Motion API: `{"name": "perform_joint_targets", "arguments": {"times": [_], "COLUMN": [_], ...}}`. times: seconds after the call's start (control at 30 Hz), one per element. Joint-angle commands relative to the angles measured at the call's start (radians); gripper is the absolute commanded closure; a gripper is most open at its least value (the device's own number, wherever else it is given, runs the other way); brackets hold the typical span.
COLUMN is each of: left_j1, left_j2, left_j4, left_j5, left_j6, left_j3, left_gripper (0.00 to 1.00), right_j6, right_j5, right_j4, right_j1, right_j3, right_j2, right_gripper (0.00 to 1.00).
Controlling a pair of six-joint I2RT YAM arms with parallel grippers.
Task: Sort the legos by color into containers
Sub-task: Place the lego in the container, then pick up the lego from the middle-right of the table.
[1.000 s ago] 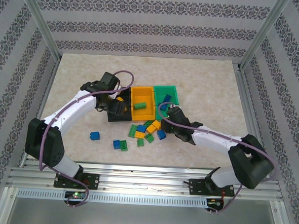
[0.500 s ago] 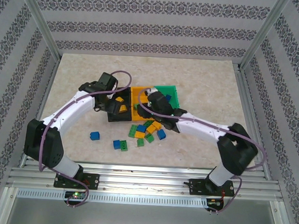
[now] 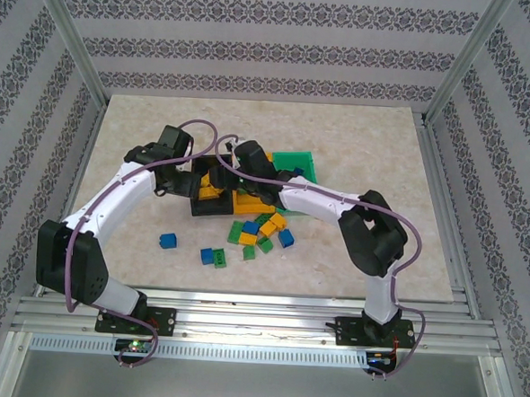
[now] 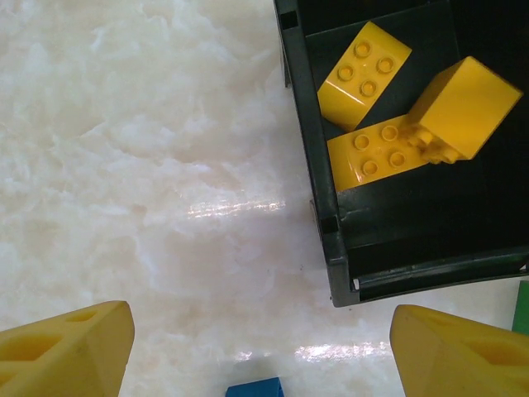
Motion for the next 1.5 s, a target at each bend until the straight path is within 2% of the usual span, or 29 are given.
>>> {"name": "perform_joint_targets", "arguments": {"times": [0.0,0.43,0.77,1.0,1.47], "left_j1": [0.011,0.010,0.010,0.010,0.011], "left_j2": [-0.022,0.001,0.009,0.010,-0.005], "left_j4": [0.000,-0.003,-0.001,0.001,0.004], "left_j5": [-0.009,0.018,0.035,0.047,0.053], "left_j6": [0.000,0.012,0.018,0.020,0.020], "left_j3": [-0.006,0.002,0.006,0.007,0.003], "left_gripper": [0.19,0.19,0.19,0.19,0.19], "right_j6": [0.009,0.019,0.040,0.049,0.030], "right_j5": [0.000,0.124,0.175,0.097,0.057], "right_j4": [0.029,-0.021,-0.111,-0.121,-0.098], "right_j1": [-0.019,-0.121,-0.341,-0.461,-0.456], "right_j3": [-0.085,-0.531,-0.783,-0.813,-0.707], "right_j2": [-0.092,-0.497,-0.693,-0.662,-0.466], "right_gripper": [0.40,0.40,0.40,0.39,0.39]}}
